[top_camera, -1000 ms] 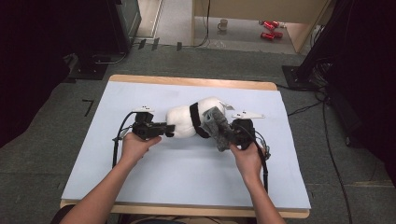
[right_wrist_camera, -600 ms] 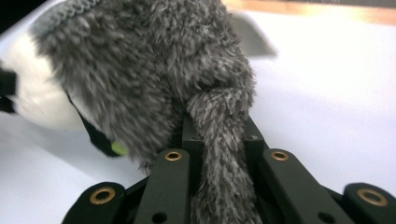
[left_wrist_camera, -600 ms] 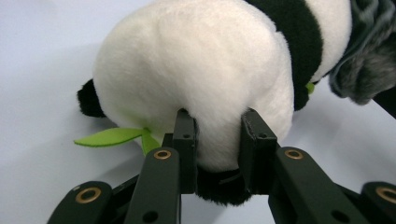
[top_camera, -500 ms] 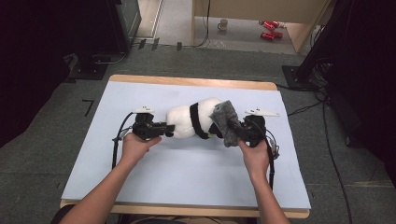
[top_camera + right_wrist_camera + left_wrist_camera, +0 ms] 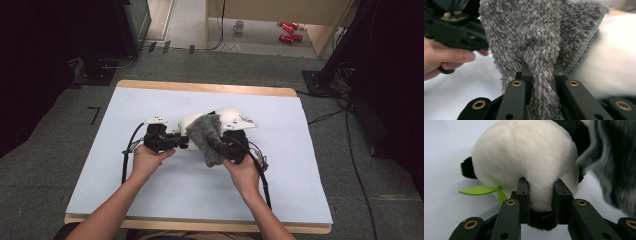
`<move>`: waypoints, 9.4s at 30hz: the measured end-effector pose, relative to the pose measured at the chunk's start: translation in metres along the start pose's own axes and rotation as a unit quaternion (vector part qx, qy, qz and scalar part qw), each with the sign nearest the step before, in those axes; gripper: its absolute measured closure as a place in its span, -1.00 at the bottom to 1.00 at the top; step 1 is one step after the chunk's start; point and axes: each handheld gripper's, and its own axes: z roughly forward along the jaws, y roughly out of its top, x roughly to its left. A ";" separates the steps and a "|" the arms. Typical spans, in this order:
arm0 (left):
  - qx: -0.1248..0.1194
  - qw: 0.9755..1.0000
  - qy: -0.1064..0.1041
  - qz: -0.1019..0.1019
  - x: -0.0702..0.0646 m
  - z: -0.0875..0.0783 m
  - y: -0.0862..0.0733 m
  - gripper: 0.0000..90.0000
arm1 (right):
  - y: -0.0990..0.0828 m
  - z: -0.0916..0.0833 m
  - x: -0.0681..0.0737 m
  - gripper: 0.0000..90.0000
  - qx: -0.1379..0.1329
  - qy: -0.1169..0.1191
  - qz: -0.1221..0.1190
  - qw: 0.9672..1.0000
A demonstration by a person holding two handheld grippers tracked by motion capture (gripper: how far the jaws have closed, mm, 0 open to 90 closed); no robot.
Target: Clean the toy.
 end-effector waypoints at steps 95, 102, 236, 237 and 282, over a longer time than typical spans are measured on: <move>0.047 0.992 -0.100 0.061 0.004 -0.021 0.005 0.76 | -0.002 -0.072 -0.046 0.72 -0.039 -0.061 0.020 0.997; 0.040 0.993 -0.075 0.081 0.010 -0.016 -0.002 0.66 | -0.013 -0.043 -0.045 0.72 0.001 -0.066 0.011 0.998; -0.007 0.999 -0.027 0.017 -0.006 0.003 -0.001 0.54 | 0.037 -0.071 -0.056 0.76 -0.054 -0.074 0.056 0.994; -0.007 1.000 -0.027 0.013 -0.007 0.003 -0.001 0.54 | 0.039 -0.069 -0.051 0.76 -0.054 -0.066 0.052 0.995; -0.004 0.999 -0.028 0.023 -0.011 0.003 0.002 0.53 | -0.002 -0.052 -0.096 0.75 -0.024 -0.112 0.092 0.989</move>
